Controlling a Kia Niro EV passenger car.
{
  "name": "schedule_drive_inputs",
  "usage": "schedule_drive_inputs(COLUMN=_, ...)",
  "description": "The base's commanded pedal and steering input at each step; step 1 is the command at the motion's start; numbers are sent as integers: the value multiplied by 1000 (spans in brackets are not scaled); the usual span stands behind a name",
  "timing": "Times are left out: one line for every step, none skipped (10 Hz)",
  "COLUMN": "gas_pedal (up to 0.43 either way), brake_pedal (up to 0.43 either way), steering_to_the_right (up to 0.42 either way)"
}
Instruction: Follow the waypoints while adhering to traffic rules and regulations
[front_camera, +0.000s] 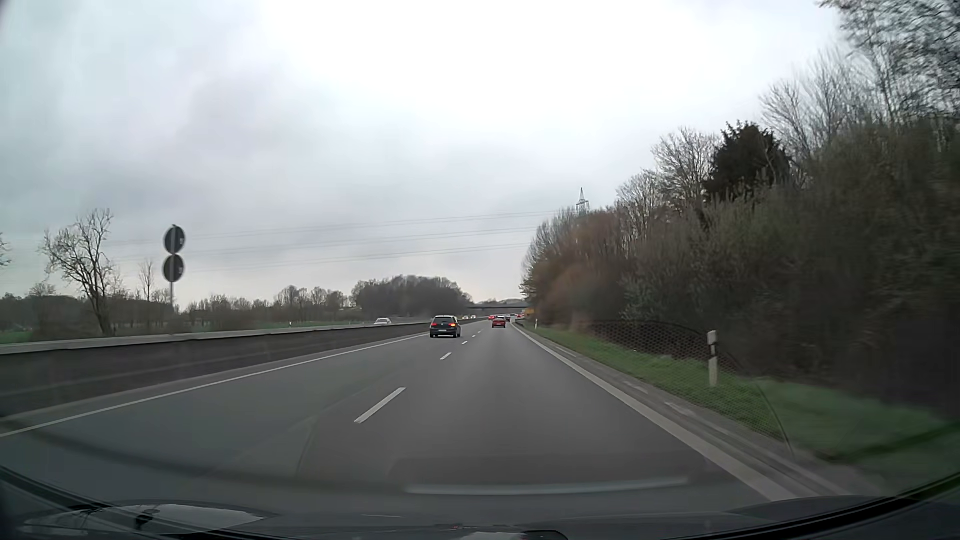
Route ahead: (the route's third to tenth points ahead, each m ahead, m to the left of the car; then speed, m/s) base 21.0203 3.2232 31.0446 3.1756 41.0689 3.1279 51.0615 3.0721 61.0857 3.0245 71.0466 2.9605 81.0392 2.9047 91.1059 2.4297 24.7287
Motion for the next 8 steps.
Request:
schedule_drive_inputs(gas_pedal=248, brake_pedal=0, steering_to_the_right=0)
schedule_drive_inputs(gas_pedal=248, brake_pedal=0, steering_to_the_right=0)
schedule_drive_inputs(gas_pedal=248, brake_pedal=0, steering_to_the_right=0)
schedule_drive_inputs(gas_pedal=248, brake_pedal=0, steering_to_the_right=0)
schedule_drive_inputs(gas_pedal=248, brake_pedal=0, steering_to_the_right=0)
schedule_drive_inputs(gas_pedal=248, brake_pedal=0, steering_to_the_right=0)
schedule_drive_inputs(gas_pedal=248, brake_pedal=0, steering_to_the_right=0)
schedule_drive_inputs(gas_pedal=248, brake_pedal=0, steering_to_the_right=0)
